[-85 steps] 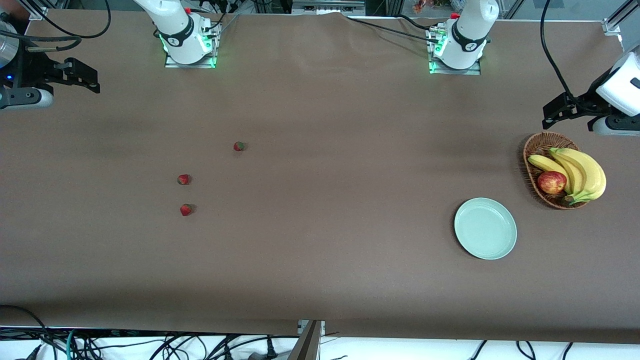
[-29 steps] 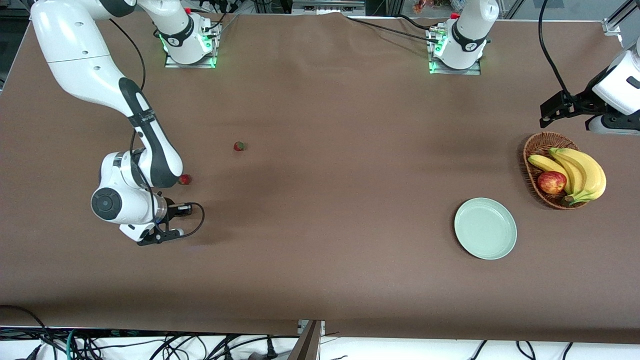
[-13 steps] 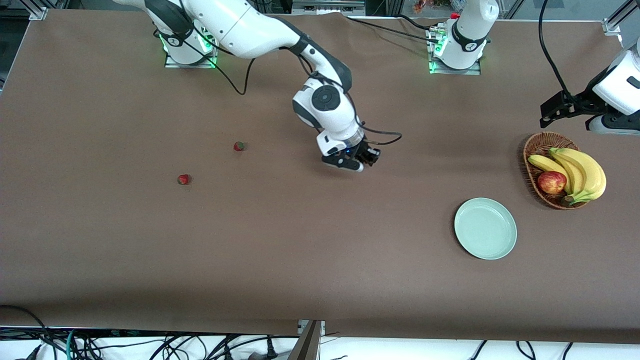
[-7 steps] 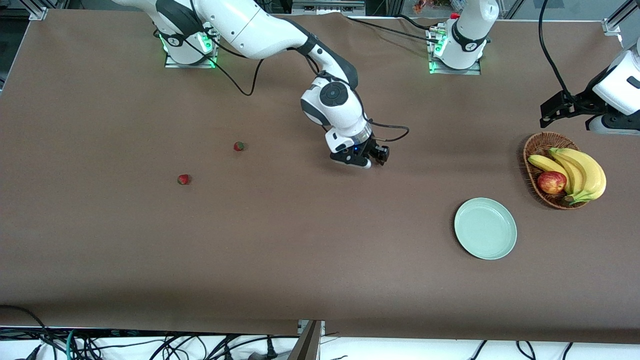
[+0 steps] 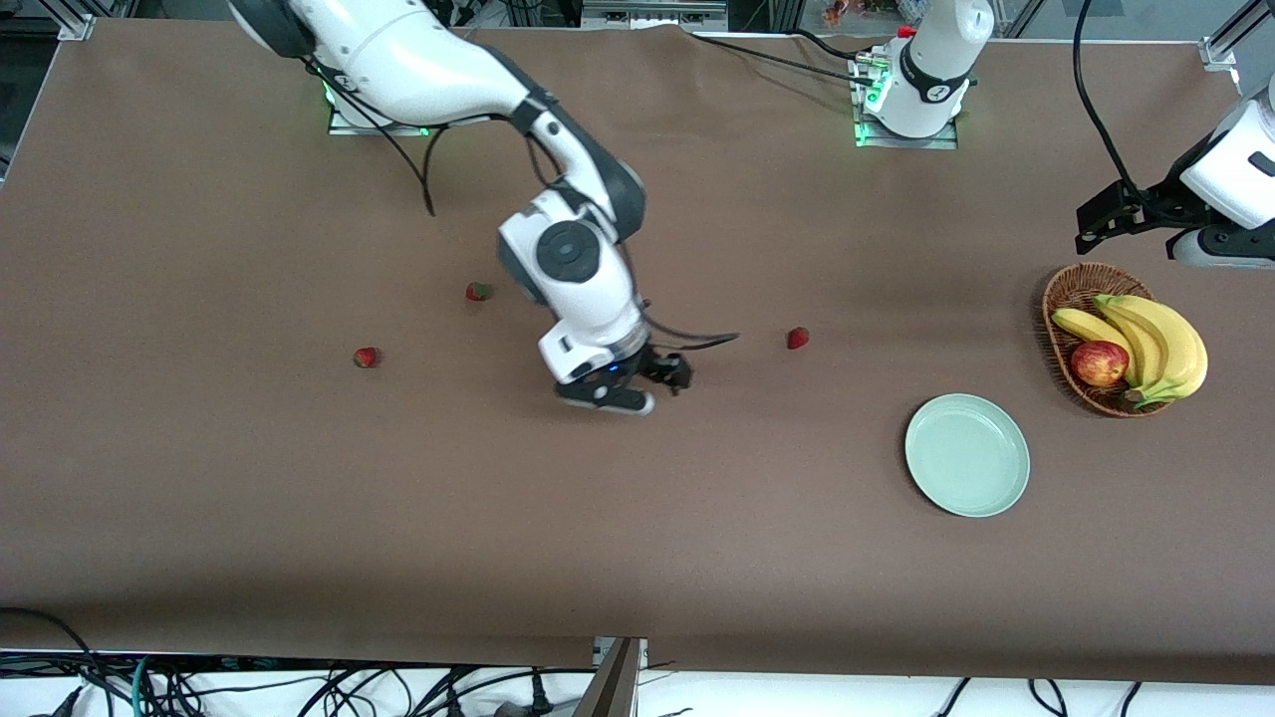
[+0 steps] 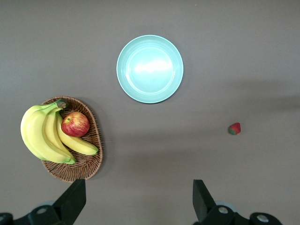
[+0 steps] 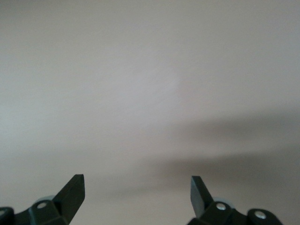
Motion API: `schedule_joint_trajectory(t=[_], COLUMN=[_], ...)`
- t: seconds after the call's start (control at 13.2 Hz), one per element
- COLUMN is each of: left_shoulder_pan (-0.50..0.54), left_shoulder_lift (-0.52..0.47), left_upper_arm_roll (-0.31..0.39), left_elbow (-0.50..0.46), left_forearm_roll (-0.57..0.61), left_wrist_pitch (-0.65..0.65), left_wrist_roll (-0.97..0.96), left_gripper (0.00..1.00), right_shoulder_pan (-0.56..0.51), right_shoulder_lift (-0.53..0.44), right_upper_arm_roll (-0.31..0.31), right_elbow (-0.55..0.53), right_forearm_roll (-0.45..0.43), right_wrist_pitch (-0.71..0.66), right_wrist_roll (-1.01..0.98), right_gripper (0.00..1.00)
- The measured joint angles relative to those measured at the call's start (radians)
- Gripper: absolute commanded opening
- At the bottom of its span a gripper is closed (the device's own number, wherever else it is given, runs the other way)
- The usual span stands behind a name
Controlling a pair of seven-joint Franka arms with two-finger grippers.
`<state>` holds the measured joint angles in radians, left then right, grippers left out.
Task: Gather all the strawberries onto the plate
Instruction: 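Grasp the middle strawberry with the left gripper while the right gripper reaches another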
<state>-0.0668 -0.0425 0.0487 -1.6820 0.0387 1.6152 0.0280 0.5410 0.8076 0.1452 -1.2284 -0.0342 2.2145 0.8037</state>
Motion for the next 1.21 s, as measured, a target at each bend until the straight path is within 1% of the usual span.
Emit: schedule_joint_trajectory(t=[0.15,0.3,0.45,0.61,0.76,0.98,1.06,1.21], left_shoulder_pan=[0.0,-0.007,-0.034,-0.065,-0.079,-0.08,-0.08,-0.082], left_shoulder_lift=[0.001,0.012,0.054,0.131,0.231,0.375,0.407,0.436], left_upper_arm_roll=[0.0,-0.003,-0.019,-0.052,-0.093,-0.155,-0.176,-0.214], left_elbow=[0.0,0.0,-0.003,-0.012,-0.017,-0.039,-0.068,-0.175], left_forearm_roll=[0.0,-0.001,-0.002,-0.002,-0.003,-0.003,-0.003,-0.003], left_wrist_pitch=[-0.001,-0.021,-0.078,-0.078,0.009,0.218,0.301,0.493], left_wrist_roll=[0.0,0.002,0.001,-0.015,-0.072,-0.176,-0.214,-0.279], left_gripper=[1.0,1.0,1.0,1.0,1.0,1.0,1.0,1.0], right_shoulder_pan=[-0.075,-0.147,-0.203,-0.243,-0.277,-0.289,-0.289,-0.293], right_shoulder_lift=[-0.034,-0.053,-0.059,-0.059,-0.058,-0.058,-0.057,-0.057], right_upper_arm_roll=[0.0,-0.001,-0.002,-0.003,-0.003,-0.014,-0.024,-0.05], right_elbow=[0.0,0.0,-0.001,-0.006,-0.03,-0.093,-0.11,-0.135], right_forearm_roll=[0.001,0.001,0.0,0.0,0.0,-0.002,-0.002,-0.003], right_wrist_pitch=[-0.124,-0.215,-0.298,-0.37,-0.401,-0.396,-0.392,-0.381], right_wrist_roll=[-0.183,-0.326,-0.431,-0.511,-0.567,-0.581,-0.587,-0.625], right_gripper=[1.0,1.0,1.0,1.0,1.0,1.0,1.0,1.0])
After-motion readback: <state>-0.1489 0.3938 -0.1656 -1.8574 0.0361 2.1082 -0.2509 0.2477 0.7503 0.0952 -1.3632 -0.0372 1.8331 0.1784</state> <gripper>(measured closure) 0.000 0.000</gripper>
